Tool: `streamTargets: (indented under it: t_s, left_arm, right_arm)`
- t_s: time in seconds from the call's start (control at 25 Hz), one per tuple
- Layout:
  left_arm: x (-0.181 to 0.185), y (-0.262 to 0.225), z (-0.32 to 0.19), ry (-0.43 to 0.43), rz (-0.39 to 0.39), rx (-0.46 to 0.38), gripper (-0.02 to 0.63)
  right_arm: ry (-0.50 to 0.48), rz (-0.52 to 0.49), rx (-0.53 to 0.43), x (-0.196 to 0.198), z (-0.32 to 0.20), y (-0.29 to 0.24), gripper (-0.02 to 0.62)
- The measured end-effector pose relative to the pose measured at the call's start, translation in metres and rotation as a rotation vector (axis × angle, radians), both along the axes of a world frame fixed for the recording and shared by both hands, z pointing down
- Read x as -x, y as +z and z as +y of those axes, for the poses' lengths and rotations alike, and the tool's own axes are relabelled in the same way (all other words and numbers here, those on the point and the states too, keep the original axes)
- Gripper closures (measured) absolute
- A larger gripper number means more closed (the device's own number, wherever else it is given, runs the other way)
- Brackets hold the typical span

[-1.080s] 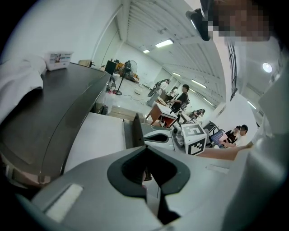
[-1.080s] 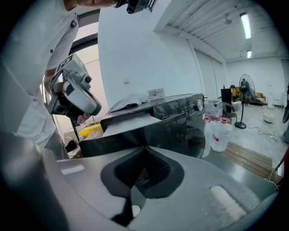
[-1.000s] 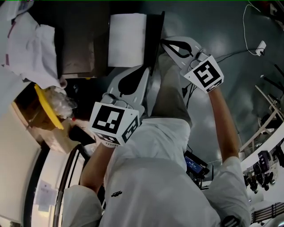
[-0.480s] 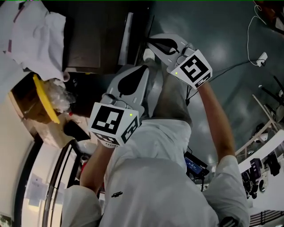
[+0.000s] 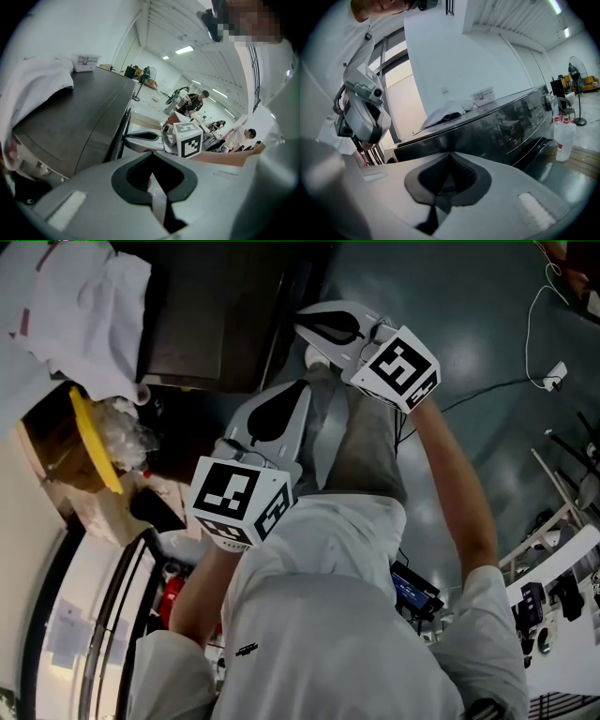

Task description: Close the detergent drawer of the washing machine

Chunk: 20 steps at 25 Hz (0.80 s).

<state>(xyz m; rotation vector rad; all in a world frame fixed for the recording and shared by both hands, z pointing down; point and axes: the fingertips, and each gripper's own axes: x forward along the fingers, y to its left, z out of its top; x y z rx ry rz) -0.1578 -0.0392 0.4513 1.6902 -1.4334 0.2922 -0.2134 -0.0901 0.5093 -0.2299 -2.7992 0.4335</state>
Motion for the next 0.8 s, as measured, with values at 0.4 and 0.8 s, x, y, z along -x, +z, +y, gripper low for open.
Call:
streamTargets:
  t_s: [0.4,0.8]
  left_arm:
    - [-0.011,-0.006,0.005,0.018,-0.035,0.005,0.586]
    - [-0.014,-0.009,0.003,0.021,-0.068,0.023,0.587]
  right_arm:
    - [0.020,-0.009,0.026,0.000,-0.001,0.002,0.594]
    - [-0.002,0.020,0.001,0.011,0.001,0.005,0.594]
